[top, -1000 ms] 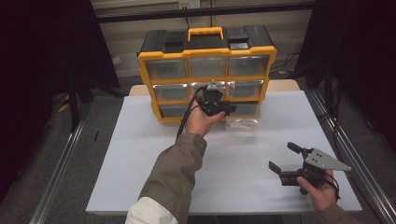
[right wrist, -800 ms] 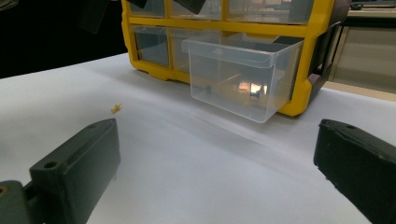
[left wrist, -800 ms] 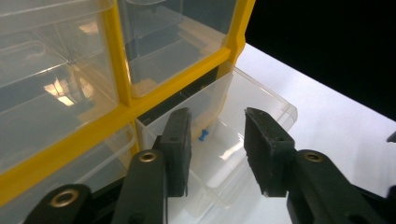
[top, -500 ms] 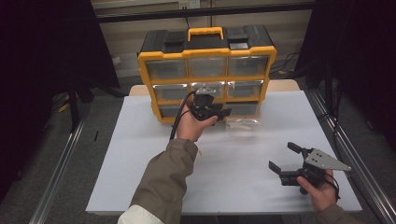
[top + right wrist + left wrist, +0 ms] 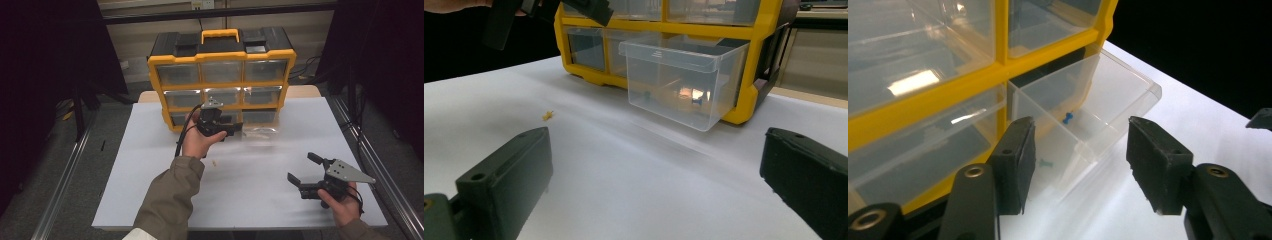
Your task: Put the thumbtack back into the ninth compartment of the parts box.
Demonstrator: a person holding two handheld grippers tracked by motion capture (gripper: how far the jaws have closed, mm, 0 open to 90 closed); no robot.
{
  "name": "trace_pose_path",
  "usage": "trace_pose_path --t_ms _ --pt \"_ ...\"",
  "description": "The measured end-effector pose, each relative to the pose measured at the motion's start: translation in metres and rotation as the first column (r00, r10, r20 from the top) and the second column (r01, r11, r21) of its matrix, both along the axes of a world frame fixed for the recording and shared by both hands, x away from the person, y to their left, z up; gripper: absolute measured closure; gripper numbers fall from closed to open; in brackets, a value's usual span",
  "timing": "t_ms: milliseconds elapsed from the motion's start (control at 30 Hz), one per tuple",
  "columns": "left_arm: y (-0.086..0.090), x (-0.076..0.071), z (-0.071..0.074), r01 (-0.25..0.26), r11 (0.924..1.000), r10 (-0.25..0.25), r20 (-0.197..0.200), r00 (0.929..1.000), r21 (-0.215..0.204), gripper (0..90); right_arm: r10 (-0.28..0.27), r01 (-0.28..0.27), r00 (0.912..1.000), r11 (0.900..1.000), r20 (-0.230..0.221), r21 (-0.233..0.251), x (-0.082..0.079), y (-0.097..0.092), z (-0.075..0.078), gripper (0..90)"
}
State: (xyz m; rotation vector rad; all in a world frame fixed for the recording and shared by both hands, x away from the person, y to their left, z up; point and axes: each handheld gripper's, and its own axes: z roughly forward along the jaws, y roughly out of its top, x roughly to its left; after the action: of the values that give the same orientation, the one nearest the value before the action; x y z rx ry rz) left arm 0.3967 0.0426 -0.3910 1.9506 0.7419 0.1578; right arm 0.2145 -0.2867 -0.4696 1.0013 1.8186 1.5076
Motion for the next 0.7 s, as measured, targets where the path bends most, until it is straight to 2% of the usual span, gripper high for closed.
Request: trace_pose_path --t_ms 167,333,467,500,600,700 --pt "0.005 -0.003 -0.007 0.0 1.0 0.0 -0.012 0.9999 -0.009 40.6 0.004 -0.004 1.0 1.0 0.0 0.0 0.0 0.001 0.0 0.0" --pt "0.01 -0.007 -0.011 -0.004 1.0 0.004 -0.01 0.9999 -0.005 36.2 0.003 -0.003 1.0 1.0 -0.001 0.0 0.0 0.0 0.0 0.0" --pt "0.015 -0.009 -0.016 -0.015 0.9997 0.015 -0.014 0.9998 -0.02 34.1 0.006 -0.006 1.0 1.0 0.0 -0.001 0.0 0.001 0.0 0.0" --pt "0.016 -0.009 -0.017 -0.023 0.9997 0.023 -0.014 0.9996 -0.01 32.9 0.006 -0.006 1.0 1.0 -0.001 -0.001 0.0 0.001 0.0 0.0" --pt "0.02 -0.009 -0.02 -0.02 0.9995 0.02 -0.013 0.9997 -0.025 30.4 0.004 -0.004 1.0 1.0 -0.003 0.004 0.0 0.001 0.0 0.0" --pt "0.023 -0.011 -0.022 -0.022 0.9996 0.022 -0.01 0.9997 -0.018 26.8 0.004 -0.004 1.0 1.0 -0.002 0.003 0.0 0.001 0.0 0.0"
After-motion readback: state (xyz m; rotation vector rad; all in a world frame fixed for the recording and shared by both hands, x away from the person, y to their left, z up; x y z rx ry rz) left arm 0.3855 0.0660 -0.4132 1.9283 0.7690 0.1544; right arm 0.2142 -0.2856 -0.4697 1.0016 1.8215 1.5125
